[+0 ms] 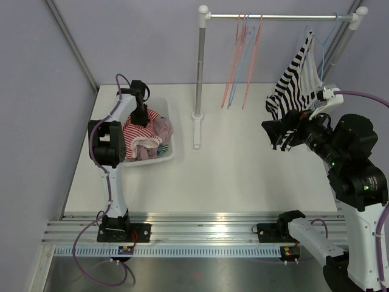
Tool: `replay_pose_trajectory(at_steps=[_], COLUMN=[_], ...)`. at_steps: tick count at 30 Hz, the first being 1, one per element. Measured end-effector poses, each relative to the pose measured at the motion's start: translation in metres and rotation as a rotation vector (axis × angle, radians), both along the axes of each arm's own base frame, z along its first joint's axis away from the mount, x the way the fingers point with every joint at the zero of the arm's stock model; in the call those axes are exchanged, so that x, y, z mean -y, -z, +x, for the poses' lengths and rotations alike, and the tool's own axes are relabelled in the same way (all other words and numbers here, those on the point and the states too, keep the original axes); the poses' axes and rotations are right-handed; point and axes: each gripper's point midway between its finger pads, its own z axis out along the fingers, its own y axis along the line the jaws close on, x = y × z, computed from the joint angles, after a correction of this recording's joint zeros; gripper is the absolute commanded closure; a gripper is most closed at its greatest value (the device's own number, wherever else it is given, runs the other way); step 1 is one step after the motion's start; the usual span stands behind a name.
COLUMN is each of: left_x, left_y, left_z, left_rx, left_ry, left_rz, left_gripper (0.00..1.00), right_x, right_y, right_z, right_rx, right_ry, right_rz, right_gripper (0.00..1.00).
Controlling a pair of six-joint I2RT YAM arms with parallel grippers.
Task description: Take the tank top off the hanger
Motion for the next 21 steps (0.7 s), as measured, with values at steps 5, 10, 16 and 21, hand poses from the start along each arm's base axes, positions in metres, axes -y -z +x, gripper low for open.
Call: replay_pose_trajectory(at_steps=[5,10,16,21], left_x=[0.009,0.025,0.038,0.041], left_y=[0.0,0.003,0.0,-0.013], left_z=[0.003,0.006,0.009,0.009], left_rx=[-0.016,-0.034,-0.031,-0.012], left_ry=[0.045,0.11,0.162,0.167], left_rz=[-0.058,-0.142,-0.202,-0.205], left_gripper=[0.8,0.68,0.48,0.15], right_x=[-0.001,-0.002,-0.001,0.004], right_y=[0.008,0.009,0.009,0.012], right_z=[0.005,0.006,0.006,0.009], right_rx=[-0.025,-0.029,-0.029,-0.05], right_ry=[0.001,0.001,0.001,0.035], right_rz=[-0.002,-0.002,-0.004,-0.02], right_gripper=[0.0,0.0,0.01,0.0])
